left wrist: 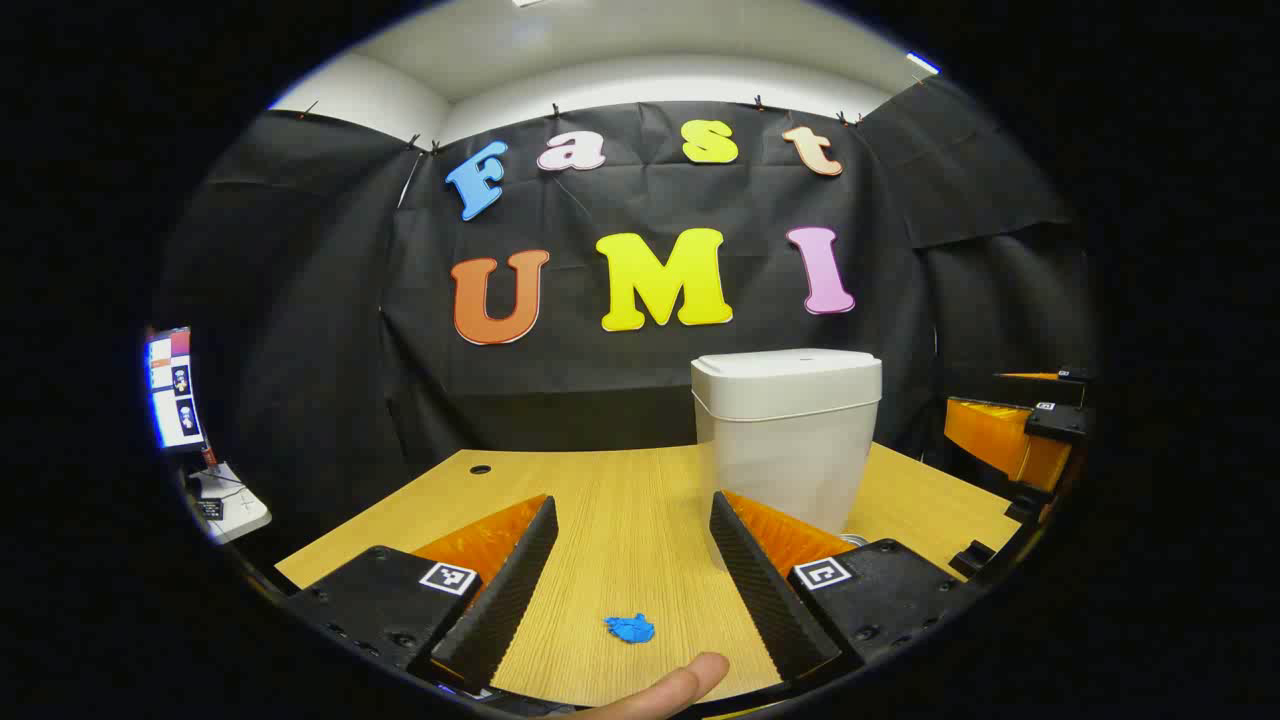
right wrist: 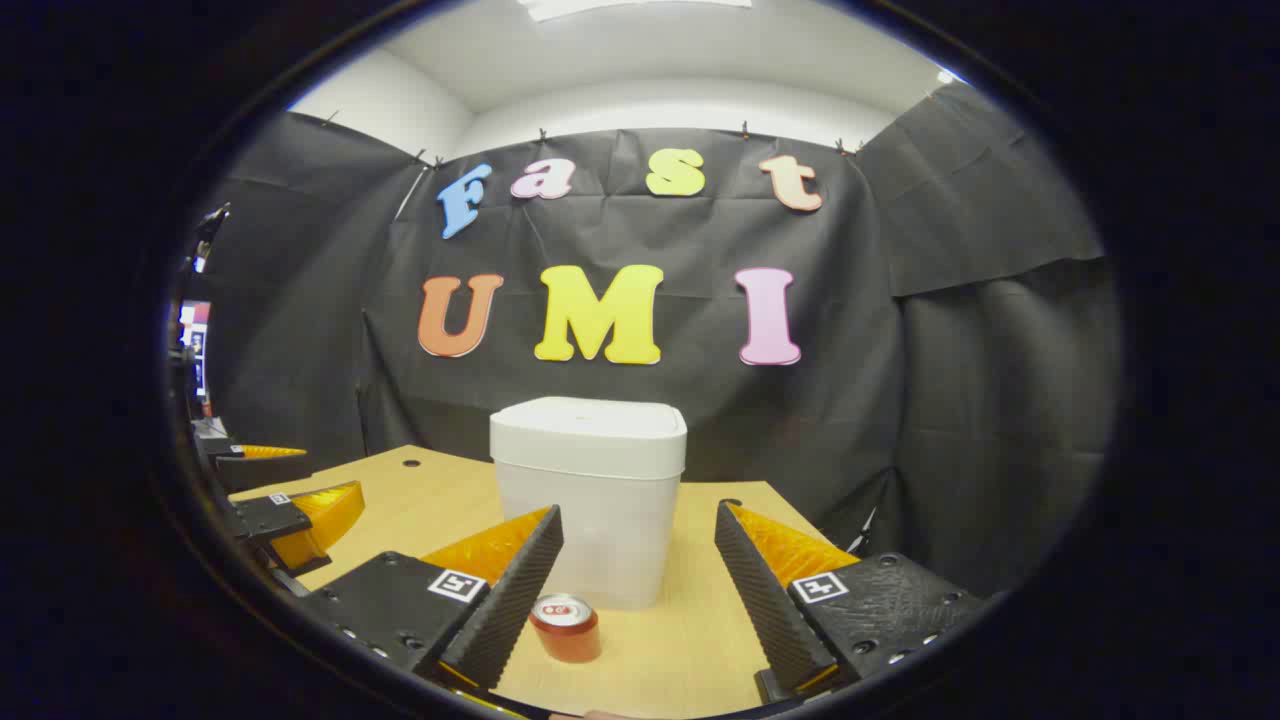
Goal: Press the lid of the desktop garbage bin to open it, pick up the crumpled paper on the desktop and throw it into the bin, then pick up the pop can on the desktop and drop it into the bin, and finally close the garbage bin lid.
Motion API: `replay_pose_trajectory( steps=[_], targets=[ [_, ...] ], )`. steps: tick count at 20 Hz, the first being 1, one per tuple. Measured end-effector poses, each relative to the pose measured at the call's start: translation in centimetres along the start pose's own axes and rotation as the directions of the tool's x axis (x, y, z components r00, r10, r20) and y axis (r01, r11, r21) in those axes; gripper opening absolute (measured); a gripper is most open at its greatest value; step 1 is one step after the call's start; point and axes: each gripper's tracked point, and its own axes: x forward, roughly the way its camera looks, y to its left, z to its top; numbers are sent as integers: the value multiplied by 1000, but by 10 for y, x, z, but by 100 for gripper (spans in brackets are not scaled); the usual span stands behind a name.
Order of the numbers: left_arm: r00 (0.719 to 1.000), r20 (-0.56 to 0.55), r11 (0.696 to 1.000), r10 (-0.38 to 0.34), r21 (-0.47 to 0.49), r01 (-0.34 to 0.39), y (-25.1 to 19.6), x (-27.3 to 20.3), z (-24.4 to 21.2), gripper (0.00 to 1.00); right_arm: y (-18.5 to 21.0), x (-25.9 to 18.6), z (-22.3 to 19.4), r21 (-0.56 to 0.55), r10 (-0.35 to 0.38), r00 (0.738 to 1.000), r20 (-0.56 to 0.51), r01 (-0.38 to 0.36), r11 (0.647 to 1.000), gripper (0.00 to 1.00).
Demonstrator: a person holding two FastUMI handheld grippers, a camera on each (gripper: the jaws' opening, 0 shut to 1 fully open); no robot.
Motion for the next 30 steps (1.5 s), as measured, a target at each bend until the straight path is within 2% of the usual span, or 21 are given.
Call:
replay_pose_trajectory(
  steps=[7, 11, 14, 15, 17, 23, 24, 25, 28, 29, 30],
  targets=[
    [999, -8, 999, 33, -28, -34, 7, 0, -2, 99, -2, 6, -1, 39, 4, 1000, -9, -3, 999, 97],
    [1000, -1, 999, 23, -26, -23, 3, 0, -1, 99, -12, 8, -5, 21, -18, 1000, -12, 18, 1000, 95],
    [1000, -4, 999, 28, -20, -28, 6, -1, -1, 99, -7, 9, -7, 11, 3, 1000, -18, -3, 1000, 95],
    [999, -6, 999, 39, -21, -39, 10, 0, -1, 99, -7, 10, -3, 4, 3, 1000, -10, -3, 1000, 97],
    [998, -8, 998, 61, -32, -61, 16, 2, -2, 99, -7, 11, 8, 3, -2, 1000, 19, 2, 1000, 95],
    [998, -30, 997, 64, -36, -65, 16, 6, -8, 99, 10, 26, 36, 24, 20, 998, 66, -22, 999, 94],
    [997, -32, 997, 65, -37, -66, 16, 6, -8, 99, 14, 31, 37, 36, 29, 998, 63, -32, 999, 91],
    [997, -33, 997, 66, -39, -67, 16, 7, -8, 99, 17, 36, 41, 41, 36, 997, 63, -38, 998, 76],
    [997, -28, 997, 73, -29, -74, 21, 6, -7, 99, 23, 51, 59, 28, 36, 997, 66, -37, 999, 60],
    [996, -25, 996, 80, -27, -81, 23, 6, -6, 99, 28, 56, 66, 26, 39, 997, 70, -41, 999, 48],
    [996, -26, 996, 86, -27, -87, 27, 6, -6, 99, 35, 65, 72, 20, 56, 995, 80, -57, 998, 45]
  ],
)
